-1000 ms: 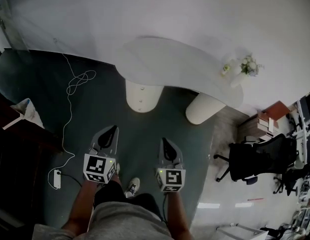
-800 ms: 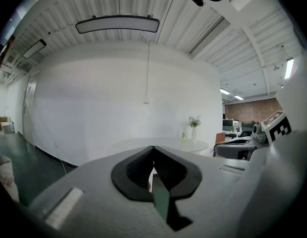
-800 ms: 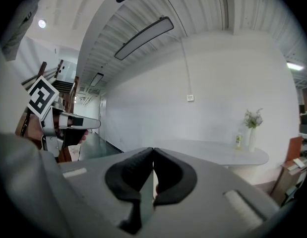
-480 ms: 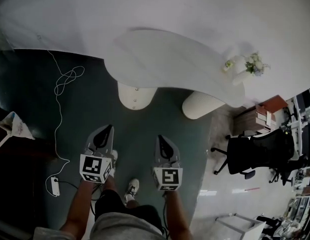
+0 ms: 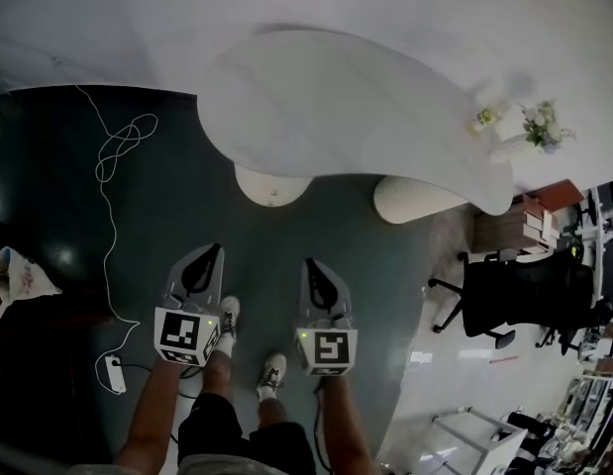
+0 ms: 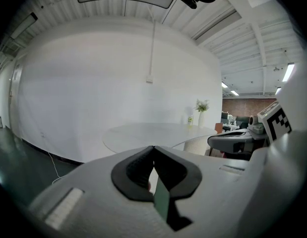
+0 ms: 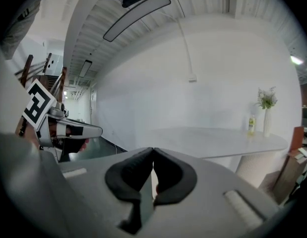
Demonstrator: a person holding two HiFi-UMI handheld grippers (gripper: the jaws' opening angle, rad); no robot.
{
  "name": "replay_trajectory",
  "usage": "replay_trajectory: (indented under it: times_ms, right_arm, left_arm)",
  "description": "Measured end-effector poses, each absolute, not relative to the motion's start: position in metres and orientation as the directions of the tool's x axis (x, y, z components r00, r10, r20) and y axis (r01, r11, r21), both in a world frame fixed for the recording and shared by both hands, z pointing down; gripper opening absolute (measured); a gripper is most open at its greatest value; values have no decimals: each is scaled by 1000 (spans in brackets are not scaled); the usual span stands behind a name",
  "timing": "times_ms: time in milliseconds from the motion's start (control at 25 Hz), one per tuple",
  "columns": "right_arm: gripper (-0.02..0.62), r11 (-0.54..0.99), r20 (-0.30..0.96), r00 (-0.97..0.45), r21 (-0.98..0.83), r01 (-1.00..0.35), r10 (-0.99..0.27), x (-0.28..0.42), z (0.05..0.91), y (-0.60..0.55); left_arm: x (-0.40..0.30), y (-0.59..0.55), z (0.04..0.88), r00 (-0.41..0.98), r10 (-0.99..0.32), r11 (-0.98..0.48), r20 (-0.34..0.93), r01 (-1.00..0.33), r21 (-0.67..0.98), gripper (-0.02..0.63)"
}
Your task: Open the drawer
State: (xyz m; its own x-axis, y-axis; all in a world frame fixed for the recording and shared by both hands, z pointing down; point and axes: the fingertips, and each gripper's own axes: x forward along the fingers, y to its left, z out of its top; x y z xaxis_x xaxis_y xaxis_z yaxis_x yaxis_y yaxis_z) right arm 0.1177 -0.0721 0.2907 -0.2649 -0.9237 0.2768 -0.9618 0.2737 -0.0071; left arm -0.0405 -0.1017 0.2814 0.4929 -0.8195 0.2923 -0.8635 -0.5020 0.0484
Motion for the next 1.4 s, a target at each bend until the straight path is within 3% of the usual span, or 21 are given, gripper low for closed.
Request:
replay_trajectory:
  times_ms: [760,1400]
  right_arm:
    - [5,279,395,-259,-6,-960,-881,100,518,-166]
    - [5,269,421,-245,-3,-963,-873,107,689,-201]
  left_arm:
    - [-67,-181,486,488,-799,-496,351,-865,73,9]
    - [-64,-208,653,492,-787,-509,372,-859,58,9]
